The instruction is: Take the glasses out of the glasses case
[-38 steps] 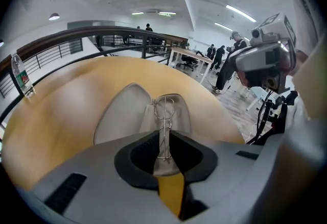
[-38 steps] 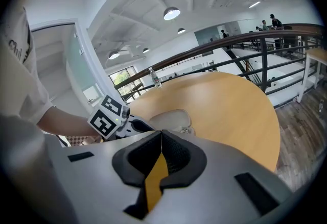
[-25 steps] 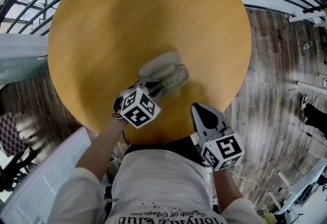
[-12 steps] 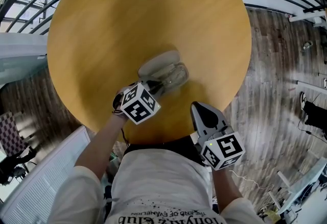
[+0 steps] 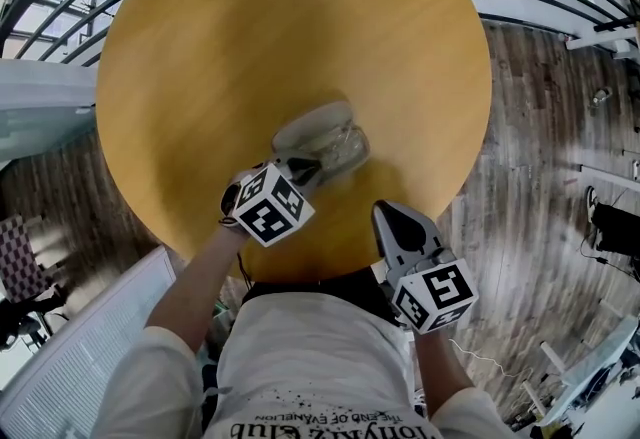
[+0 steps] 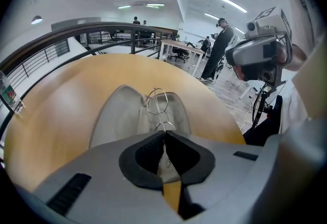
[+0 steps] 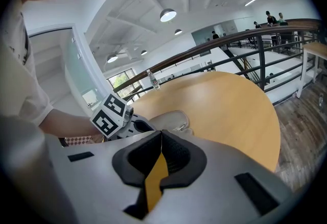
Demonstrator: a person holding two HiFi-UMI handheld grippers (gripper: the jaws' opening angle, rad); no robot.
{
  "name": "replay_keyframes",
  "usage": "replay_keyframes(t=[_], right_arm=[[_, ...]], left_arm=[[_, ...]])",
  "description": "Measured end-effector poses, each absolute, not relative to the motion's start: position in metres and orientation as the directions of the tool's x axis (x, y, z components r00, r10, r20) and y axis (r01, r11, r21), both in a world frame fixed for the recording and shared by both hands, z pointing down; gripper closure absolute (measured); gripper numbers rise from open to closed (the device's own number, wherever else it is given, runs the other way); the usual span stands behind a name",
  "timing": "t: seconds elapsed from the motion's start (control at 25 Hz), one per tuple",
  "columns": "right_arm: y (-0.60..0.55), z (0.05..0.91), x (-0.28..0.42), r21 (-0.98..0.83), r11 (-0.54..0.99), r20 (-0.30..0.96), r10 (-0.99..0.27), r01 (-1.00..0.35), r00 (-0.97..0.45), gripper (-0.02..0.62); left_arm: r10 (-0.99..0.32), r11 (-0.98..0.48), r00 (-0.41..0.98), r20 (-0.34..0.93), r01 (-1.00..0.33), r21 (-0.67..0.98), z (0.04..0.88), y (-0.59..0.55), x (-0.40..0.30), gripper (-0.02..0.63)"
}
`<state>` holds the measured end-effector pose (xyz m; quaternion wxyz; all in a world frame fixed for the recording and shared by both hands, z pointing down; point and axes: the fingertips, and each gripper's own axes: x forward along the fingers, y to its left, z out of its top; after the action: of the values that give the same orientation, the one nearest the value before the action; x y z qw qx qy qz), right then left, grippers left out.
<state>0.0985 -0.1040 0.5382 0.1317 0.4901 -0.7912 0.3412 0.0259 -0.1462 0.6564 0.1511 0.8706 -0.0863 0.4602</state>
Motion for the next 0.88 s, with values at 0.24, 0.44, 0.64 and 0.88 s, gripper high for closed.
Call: replay_keyframes(t=[0.24,0.44,0.64,0.88], right_arm=[[-0.105,0.532,0.099,-0.403,0.303,0.535,-0.688,-0.864,-0.490,0.569],[-0.100,0.520,0.093,-0.375,0.330,0.520,-0.699,-0.867,-0.491,0.569],[-0.103,0.499,0.097,-0.329,0.365,0.488,-0.724,-0.871,-0.488,0.569],[-0.102,0.461,0.101,-0.261,0.400,0.449,-0.756,-0.879,-0.477,0.569]], left_arm=[[-0.018,-0.938,0.577,0.817,-0.292,0.185,0.645,-0.147,0.027,0.571],[-0.043,-0.937,0.602,0.797,-0.301,0.177,0.628,-0.143,0.020,0.571],[-0.091,-0.908,0.677,0.731,-0.358,0.218,0.595,-0.142,0.021,0.571],[-0.176,-0.880,0.712,0.680,-0.424,0.215,0.554,-0.125,0.008,0.571]])
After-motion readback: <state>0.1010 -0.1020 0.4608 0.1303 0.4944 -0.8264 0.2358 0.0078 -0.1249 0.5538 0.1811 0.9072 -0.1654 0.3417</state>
